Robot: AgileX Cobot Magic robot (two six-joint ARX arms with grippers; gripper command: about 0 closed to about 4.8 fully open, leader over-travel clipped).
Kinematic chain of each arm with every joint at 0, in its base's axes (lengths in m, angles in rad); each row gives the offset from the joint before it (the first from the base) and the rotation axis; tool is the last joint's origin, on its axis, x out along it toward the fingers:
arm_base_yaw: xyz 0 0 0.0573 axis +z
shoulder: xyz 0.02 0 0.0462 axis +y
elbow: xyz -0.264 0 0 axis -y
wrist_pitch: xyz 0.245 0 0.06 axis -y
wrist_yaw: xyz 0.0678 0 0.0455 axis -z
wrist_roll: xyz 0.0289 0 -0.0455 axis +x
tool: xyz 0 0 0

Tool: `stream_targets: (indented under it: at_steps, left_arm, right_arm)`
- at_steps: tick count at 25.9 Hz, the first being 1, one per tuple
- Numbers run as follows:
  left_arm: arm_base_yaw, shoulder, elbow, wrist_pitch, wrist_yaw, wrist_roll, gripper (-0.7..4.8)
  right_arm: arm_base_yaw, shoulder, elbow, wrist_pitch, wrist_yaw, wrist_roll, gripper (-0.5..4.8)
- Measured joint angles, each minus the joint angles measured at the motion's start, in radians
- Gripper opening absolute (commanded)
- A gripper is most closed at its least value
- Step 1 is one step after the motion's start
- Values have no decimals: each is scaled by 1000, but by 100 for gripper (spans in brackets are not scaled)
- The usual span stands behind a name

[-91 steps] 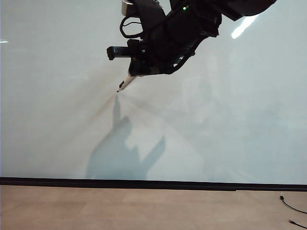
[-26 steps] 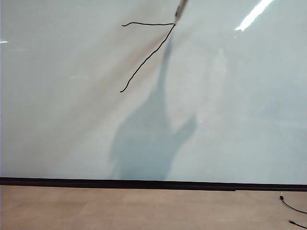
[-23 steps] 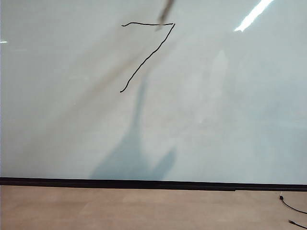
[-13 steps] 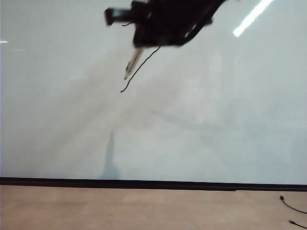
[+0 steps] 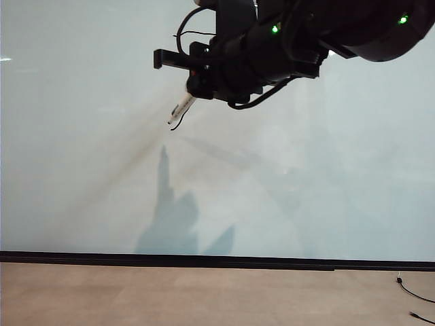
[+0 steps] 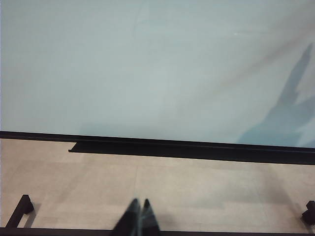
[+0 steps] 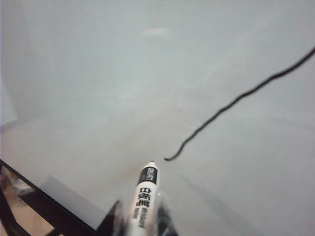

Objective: Pick up the pen on the shelf to the right of the whiteboard and write the letter Z.

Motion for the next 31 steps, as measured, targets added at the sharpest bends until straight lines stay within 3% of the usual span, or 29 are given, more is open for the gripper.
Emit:
stream_targets:
  at_steps: [31]
  left_arm:
    - [0, 0, 0, 0, 0, 0, -5]
  right_arm:
    - [-31, 59, 77, -61, -11, 6, -7]
